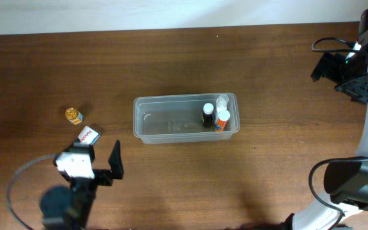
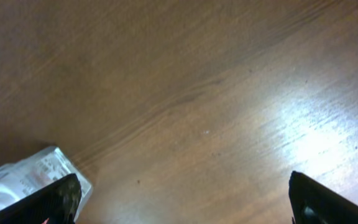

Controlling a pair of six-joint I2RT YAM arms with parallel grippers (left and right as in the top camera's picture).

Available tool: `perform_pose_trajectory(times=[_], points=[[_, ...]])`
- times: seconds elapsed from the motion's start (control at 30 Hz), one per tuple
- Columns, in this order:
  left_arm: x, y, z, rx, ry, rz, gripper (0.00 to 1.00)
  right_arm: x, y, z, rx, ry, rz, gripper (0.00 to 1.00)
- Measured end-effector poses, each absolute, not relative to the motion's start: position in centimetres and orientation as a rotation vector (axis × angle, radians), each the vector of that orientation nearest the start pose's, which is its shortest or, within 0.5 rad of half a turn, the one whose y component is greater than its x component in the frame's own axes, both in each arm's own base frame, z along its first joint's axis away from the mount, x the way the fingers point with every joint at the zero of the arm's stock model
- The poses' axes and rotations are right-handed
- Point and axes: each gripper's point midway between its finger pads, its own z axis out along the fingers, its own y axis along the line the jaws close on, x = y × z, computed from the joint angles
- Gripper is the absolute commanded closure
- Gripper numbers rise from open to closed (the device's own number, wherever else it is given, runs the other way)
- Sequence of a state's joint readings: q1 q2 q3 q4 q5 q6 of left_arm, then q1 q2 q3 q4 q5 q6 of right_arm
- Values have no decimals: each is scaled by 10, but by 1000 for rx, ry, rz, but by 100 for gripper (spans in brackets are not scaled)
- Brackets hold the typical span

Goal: Pack container
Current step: 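Move left gripper over the white Panadol box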

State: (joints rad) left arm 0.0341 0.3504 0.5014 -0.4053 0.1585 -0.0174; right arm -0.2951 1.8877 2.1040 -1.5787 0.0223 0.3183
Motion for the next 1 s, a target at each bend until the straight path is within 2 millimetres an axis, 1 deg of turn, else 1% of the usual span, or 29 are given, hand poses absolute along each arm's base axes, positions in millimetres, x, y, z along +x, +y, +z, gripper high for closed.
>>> perform_pose_trajectory(times=[0.07,0.13,0.37,0.47,0.53,0.63,0.73,0.8,0.93,1.0], points=[[249,-19,253,82,1930,-129,0,362,-114,235,889,2795,-29,2],[255,-20,259,103,2084,-131,0,362,-114,235,889,2795,-29,2],[266,-20,268,124,2609,-180,0,362,-114,236,888,2793,-29,2],[275,-19,268,123,2729,-196,0,362,-114,236,889,2793,-29,2],[278,-19,261,121,2796,-207,0,362,-114,236,888,2793,-30,2],[281,-18,243,137,2895,-214,0,362,-114,236,889,2793,-29,2],[286,-14,230,140,2949,-191,0,362,-114,236,889,2793,-29,2],[288,-7,227,123,2957,-155,0,362,-114,236,888,2793,-30,2],[289,17,227,16,2956,-59,1,362,-114,236,889,2793,-30,2],[290,25,227,-23,2951,-35,0,362,-114,236,888,2794,-29,2]])
